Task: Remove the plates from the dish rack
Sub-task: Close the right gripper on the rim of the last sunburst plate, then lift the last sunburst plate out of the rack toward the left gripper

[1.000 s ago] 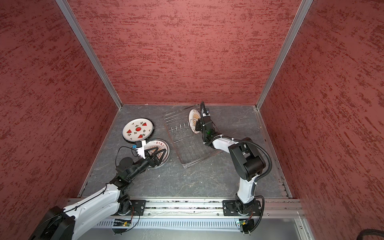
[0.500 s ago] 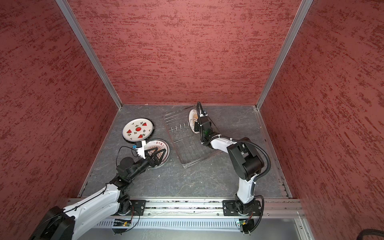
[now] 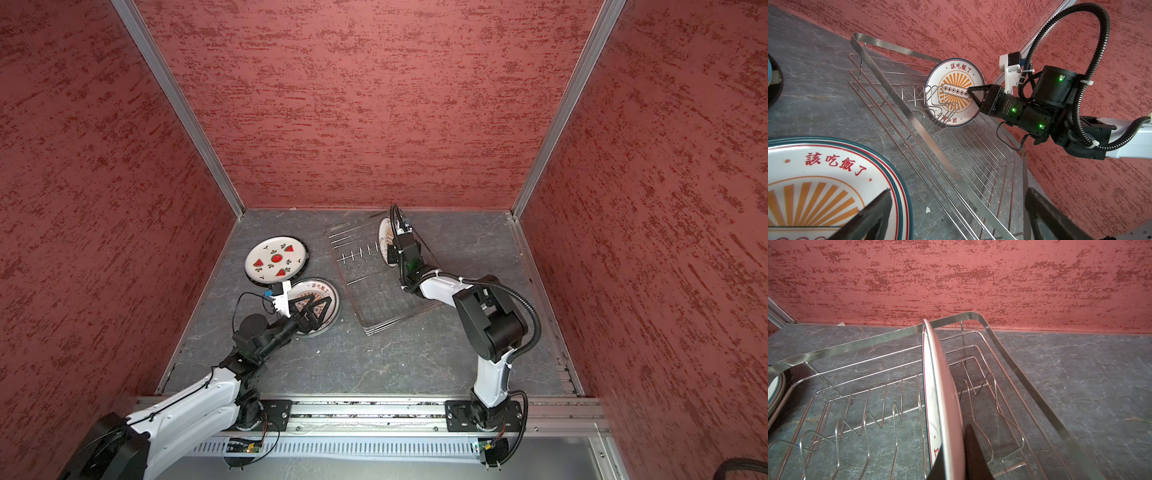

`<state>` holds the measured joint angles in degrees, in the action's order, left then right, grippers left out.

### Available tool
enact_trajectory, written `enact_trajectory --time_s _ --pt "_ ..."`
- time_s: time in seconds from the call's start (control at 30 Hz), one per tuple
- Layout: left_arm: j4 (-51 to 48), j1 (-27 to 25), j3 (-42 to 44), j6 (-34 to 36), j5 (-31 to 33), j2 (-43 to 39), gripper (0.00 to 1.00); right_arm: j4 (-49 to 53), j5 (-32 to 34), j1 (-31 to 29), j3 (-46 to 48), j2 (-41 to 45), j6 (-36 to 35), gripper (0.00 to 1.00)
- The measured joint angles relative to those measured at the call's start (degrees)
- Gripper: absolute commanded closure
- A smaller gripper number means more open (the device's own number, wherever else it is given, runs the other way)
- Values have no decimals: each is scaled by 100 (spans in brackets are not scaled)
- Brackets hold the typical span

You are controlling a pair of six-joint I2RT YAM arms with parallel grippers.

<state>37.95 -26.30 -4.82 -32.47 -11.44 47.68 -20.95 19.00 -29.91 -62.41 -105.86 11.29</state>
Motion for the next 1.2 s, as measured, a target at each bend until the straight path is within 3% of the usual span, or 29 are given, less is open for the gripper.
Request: enact_trajectory --time_s 0.47,1.2 --pt "0 0 0 0 0 -4 1 -339 7 -26 684 844 -319 89" --pt "0 0 0 -4 2 -4 1 -1495 -83 -26 2280 2223 -232 88"
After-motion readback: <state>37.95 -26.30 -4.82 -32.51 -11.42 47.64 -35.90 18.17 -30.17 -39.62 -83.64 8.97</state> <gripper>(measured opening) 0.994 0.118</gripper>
